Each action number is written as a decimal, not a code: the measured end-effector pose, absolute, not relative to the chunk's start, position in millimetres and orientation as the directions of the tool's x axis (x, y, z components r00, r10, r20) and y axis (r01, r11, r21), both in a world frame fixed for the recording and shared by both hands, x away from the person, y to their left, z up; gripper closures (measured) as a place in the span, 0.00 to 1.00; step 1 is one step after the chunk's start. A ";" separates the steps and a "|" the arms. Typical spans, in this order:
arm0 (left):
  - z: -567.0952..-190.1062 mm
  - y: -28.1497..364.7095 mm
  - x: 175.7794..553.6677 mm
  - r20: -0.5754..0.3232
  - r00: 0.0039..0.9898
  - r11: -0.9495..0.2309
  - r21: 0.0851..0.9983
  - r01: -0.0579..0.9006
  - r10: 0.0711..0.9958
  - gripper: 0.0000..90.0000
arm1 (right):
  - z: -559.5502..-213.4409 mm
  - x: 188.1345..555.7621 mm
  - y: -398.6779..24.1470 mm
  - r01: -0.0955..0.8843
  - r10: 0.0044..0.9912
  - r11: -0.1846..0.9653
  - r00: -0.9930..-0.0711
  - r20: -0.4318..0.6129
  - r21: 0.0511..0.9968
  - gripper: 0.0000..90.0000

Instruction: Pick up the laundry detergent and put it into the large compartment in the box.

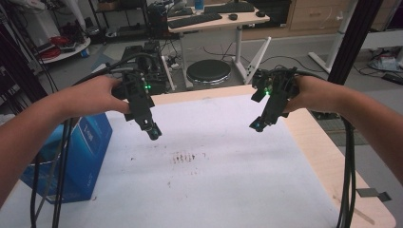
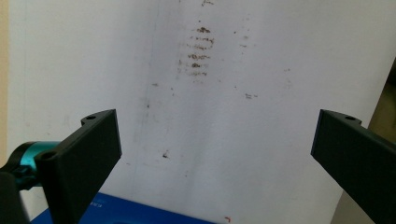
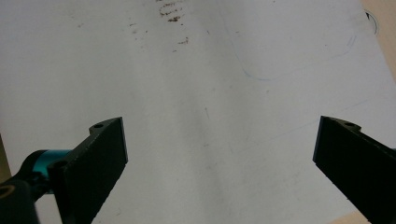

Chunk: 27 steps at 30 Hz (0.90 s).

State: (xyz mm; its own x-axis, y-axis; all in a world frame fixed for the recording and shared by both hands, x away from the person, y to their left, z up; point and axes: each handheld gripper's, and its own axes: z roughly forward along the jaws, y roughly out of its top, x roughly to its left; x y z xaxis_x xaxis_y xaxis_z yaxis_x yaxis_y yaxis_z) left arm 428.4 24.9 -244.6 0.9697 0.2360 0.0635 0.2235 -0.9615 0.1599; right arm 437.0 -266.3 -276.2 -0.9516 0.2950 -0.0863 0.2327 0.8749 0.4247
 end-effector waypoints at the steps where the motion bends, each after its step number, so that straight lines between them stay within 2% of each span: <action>1: -246.0 24.4 428.8 0.060 0.970 -0.962 0.159 0.223 0.235 0.02 | -276.7 437.6 -265.8 0.229 0.290 0.876 -0.953 -0.085 0.425 0.02; 27: -263.9 24.3 436.8 0.050 0.971 -0.964 0.144 0.224 0.233 0.02 | -284.4 441.9 -250.5 0.213 0.260 0.891 -0.964 -0.065 0.402 0.02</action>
